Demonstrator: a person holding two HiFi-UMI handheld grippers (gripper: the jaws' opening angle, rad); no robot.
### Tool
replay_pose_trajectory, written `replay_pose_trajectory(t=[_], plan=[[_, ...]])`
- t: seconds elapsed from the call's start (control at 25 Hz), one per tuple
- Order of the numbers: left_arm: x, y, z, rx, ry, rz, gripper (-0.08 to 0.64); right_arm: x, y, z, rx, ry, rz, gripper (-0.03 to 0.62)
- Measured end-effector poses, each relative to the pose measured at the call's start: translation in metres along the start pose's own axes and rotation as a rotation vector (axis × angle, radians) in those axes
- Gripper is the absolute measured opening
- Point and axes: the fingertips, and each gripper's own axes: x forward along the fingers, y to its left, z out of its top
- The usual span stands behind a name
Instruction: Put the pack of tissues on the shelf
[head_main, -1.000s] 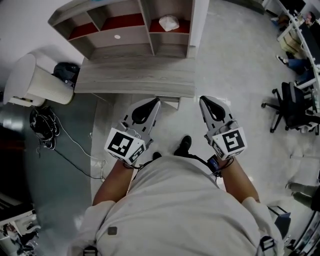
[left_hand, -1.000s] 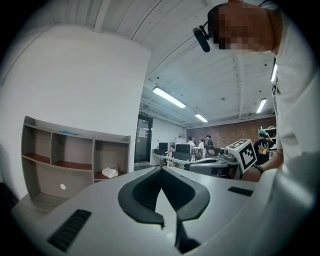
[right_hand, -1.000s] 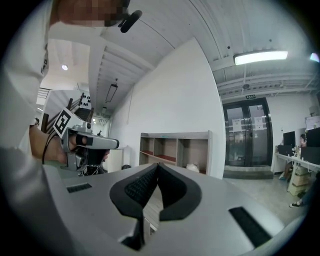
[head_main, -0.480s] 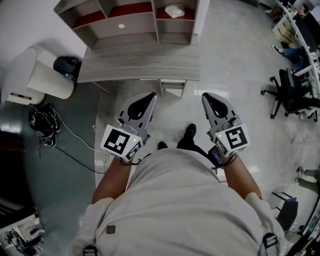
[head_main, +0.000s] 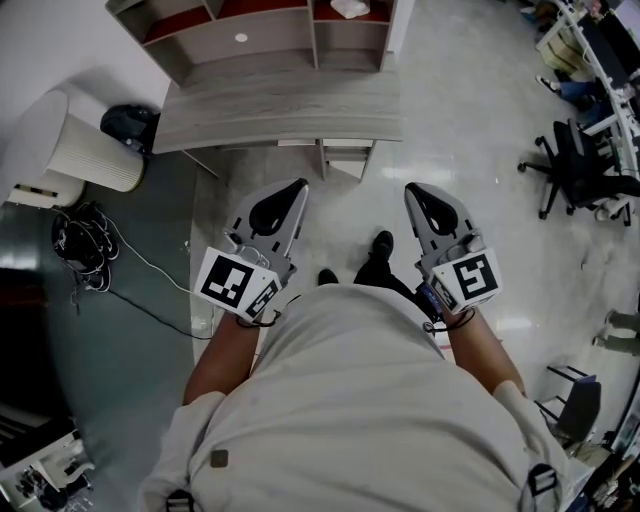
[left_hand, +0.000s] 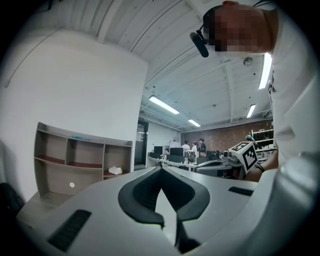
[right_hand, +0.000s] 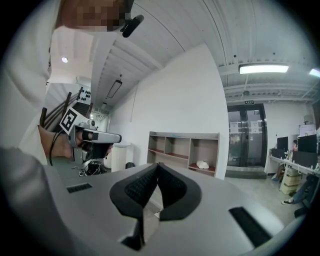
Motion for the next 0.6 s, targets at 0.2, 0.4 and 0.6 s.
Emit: replay_pose_trajectory(t=[0.2,0.4,0.6], plan=[[-0.008,0.005,0.001,-0.002,-0.005,0.001,0.015,-0.002,0.01,-0.001,0.004,-0.002,-0.001,0.02],[-0.009,0.003,0.002,-0.004,-0.005,-0.011,0.015,-0.004,0.011,0.001,-0.001,-0.004,-0.002,0.02],[-0.01,0.005,-0.002,-0.006,0.005,-0.022,0.015,-0.003,0.014,-0.001,0.002,-0.002,-0.007,0.02]])
